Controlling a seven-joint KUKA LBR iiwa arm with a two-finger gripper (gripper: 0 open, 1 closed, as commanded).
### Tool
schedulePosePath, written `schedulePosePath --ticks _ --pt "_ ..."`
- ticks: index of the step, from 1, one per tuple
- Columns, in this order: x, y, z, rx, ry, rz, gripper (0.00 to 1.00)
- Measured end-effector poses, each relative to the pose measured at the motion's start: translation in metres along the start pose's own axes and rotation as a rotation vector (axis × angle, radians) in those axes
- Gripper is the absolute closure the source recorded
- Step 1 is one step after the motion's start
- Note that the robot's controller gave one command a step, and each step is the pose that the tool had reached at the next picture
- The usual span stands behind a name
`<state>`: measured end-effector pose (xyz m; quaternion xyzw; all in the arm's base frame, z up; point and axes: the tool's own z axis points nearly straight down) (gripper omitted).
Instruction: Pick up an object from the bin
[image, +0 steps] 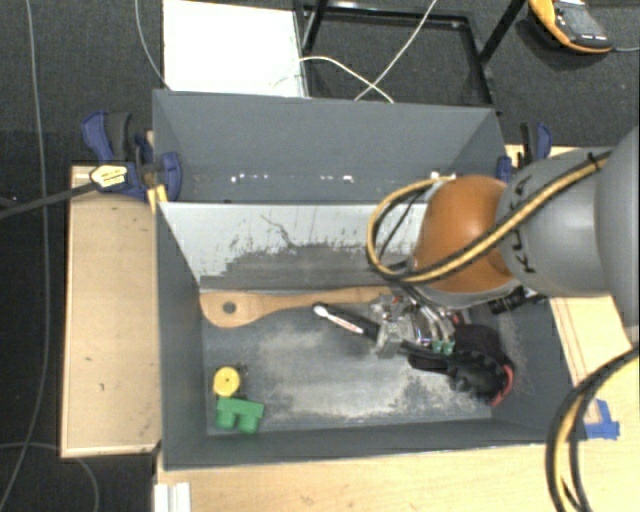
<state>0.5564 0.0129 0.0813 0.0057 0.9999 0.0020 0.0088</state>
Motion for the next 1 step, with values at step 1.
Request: schedulePosePath --ticks 1 --pt "-0.0055 0.0027 -0.0563 0.000 -0.003 -0.031 1.00"
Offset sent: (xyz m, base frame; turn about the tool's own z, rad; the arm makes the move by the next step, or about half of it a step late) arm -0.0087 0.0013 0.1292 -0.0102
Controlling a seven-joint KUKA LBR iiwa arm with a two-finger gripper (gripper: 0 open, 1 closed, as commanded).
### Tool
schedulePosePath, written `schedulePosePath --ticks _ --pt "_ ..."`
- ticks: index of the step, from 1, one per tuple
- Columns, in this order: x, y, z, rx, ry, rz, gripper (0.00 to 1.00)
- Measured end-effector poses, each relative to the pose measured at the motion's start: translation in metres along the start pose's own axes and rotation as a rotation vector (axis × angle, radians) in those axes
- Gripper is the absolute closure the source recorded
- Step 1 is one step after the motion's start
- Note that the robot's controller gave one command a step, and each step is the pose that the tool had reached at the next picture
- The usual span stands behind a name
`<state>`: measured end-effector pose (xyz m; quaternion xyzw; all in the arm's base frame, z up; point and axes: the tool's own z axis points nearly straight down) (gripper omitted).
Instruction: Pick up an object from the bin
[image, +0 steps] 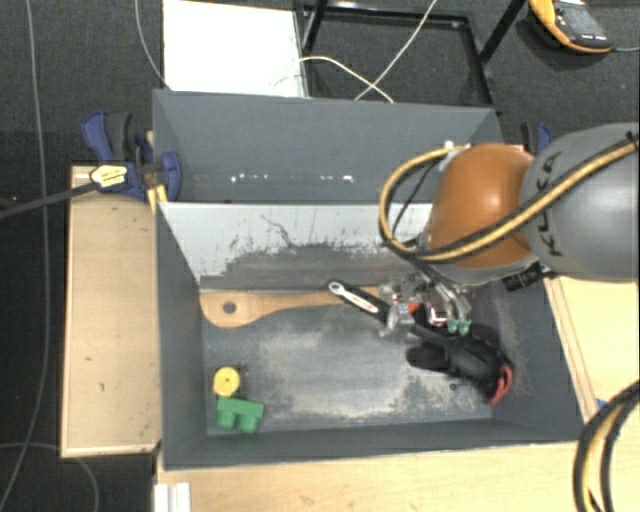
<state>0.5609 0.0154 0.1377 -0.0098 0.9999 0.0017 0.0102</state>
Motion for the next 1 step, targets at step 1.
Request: schedulePosePath --ticks 1 --pt "0.0100 -0.0007 -0.0756 -0.001 0.003 0.020 1.00"
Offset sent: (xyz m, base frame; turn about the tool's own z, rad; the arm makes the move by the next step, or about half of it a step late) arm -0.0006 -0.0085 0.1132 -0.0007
